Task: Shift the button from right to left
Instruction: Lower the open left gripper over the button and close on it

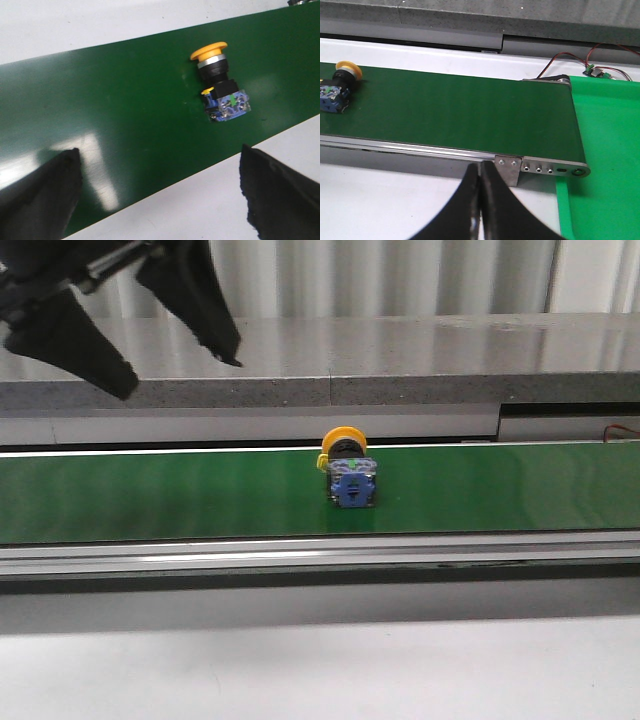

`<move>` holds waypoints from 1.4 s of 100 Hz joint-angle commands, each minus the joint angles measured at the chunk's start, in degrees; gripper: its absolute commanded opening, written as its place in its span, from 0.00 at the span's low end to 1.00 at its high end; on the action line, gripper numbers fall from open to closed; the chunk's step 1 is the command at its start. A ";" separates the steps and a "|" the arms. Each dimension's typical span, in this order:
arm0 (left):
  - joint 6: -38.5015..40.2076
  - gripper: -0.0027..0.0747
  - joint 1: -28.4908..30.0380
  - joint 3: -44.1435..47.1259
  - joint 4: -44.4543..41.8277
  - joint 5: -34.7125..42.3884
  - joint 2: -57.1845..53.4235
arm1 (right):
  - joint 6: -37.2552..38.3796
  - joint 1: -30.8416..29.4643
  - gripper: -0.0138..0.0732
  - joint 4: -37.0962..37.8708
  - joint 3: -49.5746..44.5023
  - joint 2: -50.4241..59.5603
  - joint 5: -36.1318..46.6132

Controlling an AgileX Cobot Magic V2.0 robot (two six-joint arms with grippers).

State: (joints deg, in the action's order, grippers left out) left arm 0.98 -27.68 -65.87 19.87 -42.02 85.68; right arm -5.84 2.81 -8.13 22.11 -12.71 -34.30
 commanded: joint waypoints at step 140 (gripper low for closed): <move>31.74 0.26 -10.62 -30.23 -20.58 -21.82 25.15 | -0.76 -0.10 0.08 -0.36 1.29 -0.53 4.61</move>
State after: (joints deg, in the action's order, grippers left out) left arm 32.13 -38.02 -94.42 -0.86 -64.17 113.32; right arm -5.84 2.81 -8.13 22.11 -12.71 -34.30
